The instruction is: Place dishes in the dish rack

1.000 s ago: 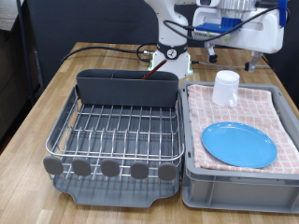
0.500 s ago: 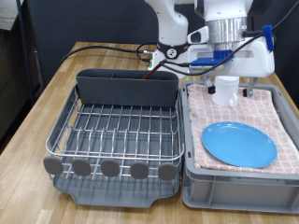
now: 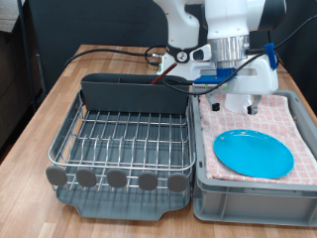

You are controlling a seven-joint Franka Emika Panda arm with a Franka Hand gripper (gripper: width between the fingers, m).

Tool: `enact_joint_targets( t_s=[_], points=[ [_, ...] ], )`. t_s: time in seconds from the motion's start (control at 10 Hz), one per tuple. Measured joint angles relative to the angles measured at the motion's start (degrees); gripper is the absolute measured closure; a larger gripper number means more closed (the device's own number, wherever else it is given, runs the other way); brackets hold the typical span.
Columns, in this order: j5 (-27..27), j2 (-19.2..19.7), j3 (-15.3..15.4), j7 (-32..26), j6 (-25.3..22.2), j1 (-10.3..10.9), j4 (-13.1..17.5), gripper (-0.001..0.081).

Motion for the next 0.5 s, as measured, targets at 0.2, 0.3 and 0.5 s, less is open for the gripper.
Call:
enact_joint_targets(
  t_s=[0.2,0.3,0.5],
  points=[
    [5.1,0.4,0.4,-4.9,0.1,-0.1,-0.2,0.0004],
    [9.7,0.7,1.1,-9.0,0.5,-0.3,-0.2,0.0004],
    [15.9,1.7,2.0,-15.2,1.6,-0.5,-0.1,0.0004]
  ],
)
